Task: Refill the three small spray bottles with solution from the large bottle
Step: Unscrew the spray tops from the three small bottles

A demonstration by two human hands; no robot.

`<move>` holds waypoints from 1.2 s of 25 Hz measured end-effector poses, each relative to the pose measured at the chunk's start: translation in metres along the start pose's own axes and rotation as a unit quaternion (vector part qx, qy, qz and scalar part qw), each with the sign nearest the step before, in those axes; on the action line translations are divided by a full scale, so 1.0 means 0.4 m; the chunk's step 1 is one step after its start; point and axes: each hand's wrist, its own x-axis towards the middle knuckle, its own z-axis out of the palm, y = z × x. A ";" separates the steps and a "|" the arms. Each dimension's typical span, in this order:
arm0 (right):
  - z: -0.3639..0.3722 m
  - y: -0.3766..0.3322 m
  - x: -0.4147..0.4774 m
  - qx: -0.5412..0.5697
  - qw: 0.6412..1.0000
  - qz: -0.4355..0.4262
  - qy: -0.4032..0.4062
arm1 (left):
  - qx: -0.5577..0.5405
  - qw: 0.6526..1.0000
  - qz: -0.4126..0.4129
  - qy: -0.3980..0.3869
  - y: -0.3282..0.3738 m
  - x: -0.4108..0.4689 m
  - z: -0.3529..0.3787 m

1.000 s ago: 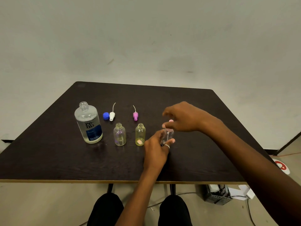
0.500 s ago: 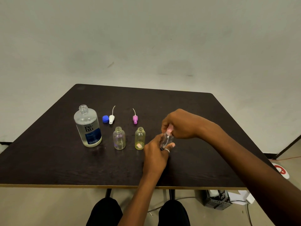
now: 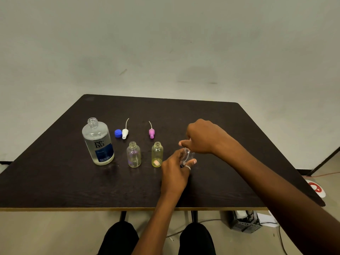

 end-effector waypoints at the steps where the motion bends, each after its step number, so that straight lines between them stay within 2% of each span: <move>1: 0.002 0.000 0.000 0.004 1.000 -0.005 -0.004 | 0.000 1.000 0.002 0.001 0.000 0.000 0.000; 8: -0.017 0.012 0.000 0.053 0.993 -0.067 -0.077 | -0.011 1.000 0.012 0.000 0.006 -0.002 -0.003; 16: -0.001 0.002 -0.007 -0.003 1.000 0.009 0.003 | 0.000 1.000 0.009 0.000 0.005 -0.002 -0.003; 24: -0.015 0.012 -0.013 0.052 0.993 -0.068 -0.080 | -0.007 1.000 0.015 -0.004 0.013 -0.006 -0.008; 30: 0.006 0.006 -0.009 0.006 1.000 0.004 -0.024 | 0.003 1.000 0.018 0.000 0.019 -0.007 -0.010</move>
